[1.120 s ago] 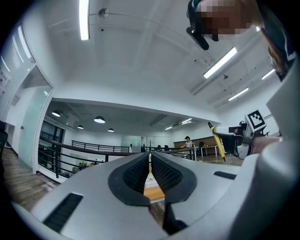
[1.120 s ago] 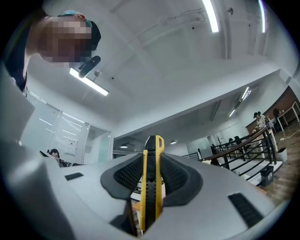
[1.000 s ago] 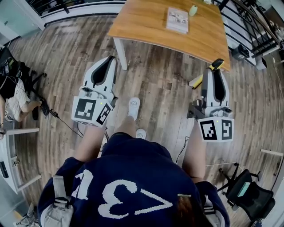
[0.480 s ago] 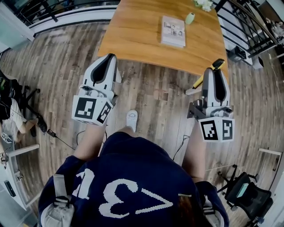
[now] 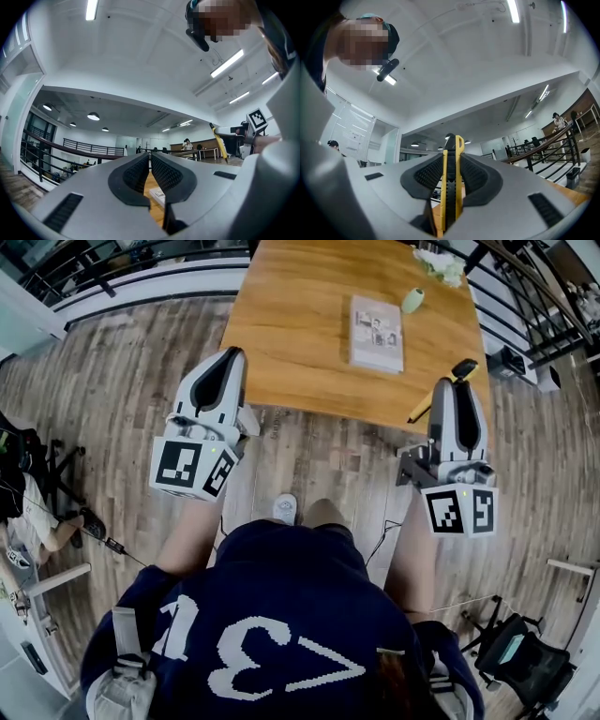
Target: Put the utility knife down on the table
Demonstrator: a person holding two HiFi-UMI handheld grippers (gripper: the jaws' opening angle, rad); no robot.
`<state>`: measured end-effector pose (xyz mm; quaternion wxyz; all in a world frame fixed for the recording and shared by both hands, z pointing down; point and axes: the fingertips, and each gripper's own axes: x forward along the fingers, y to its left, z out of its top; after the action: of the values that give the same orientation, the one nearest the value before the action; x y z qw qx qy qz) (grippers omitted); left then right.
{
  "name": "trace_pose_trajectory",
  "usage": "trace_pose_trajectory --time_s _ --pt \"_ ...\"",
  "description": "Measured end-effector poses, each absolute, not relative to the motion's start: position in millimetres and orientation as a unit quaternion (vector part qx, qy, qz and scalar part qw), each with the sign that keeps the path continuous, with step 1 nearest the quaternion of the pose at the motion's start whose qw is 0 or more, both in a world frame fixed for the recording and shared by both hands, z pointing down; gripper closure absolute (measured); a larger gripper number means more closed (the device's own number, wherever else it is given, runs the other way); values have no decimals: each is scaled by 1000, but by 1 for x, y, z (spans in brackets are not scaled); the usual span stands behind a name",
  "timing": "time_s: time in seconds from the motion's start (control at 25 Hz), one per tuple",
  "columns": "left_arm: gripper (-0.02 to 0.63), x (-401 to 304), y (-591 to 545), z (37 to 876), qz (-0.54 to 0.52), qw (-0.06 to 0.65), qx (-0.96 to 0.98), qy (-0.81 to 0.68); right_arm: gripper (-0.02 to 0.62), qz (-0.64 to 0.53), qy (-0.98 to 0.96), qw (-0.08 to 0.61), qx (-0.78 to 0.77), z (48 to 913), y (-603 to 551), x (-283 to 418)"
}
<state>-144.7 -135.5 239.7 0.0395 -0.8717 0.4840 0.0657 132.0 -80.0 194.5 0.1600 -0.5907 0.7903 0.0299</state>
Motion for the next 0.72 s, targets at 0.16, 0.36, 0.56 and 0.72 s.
trace_pose_trajectory --time_s 0.16,0.36,0.56,0.72 --pt "578 -145 -162 252 59 30 -870 488 471 25 795 157 -586 201 -110 130" --pt "578 -141 -204 262 58 26 -863 501 471 21 807 160 -568 208 -165 134" --pt "578 -123 -264 259 58 30 -850 522 471 20 824 163 -543 203 -241 151" --pt "578 -104 -312 248 61 39 -838 542 471 20 838 166 -519 193 -301 168"
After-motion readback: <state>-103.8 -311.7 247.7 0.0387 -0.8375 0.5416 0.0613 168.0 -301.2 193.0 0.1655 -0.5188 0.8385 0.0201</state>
